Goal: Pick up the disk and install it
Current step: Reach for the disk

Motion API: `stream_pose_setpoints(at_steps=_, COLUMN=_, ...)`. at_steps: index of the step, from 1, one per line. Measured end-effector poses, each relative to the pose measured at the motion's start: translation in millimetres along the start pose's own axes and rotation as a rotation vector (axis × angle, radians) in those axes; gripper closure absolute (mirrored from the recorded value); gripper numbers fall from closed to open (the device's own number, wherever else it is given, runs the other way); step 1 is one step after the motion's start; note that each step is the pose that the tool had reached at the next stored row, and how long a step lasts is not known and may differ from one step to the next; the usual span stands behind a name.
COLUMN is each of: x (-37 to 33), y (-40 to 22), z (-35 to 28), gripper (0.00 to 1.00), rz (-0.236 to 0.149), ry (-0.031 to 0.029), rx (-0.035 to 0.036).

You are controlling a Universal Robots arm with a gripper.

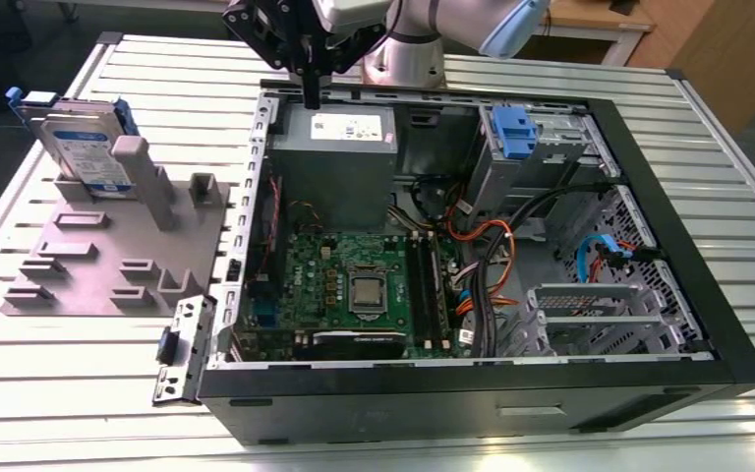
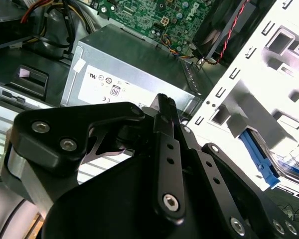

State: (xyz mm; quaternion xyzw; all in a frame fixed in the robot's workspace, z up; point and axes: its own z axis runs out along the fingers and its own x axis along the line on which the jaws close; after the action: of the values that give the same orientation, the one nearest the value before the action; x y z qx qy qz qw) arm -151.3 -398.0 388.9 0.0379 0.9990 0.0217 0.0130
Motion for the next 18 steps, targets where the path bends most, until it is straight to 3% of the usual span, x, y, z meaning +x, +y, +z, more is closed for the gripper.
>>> stream_pose_setpoints(at_steps=18, x=3.6, y=-0.4, z=3.0, gripper=0.89, rz=0.0, ry=0.0001, rx=0.0)
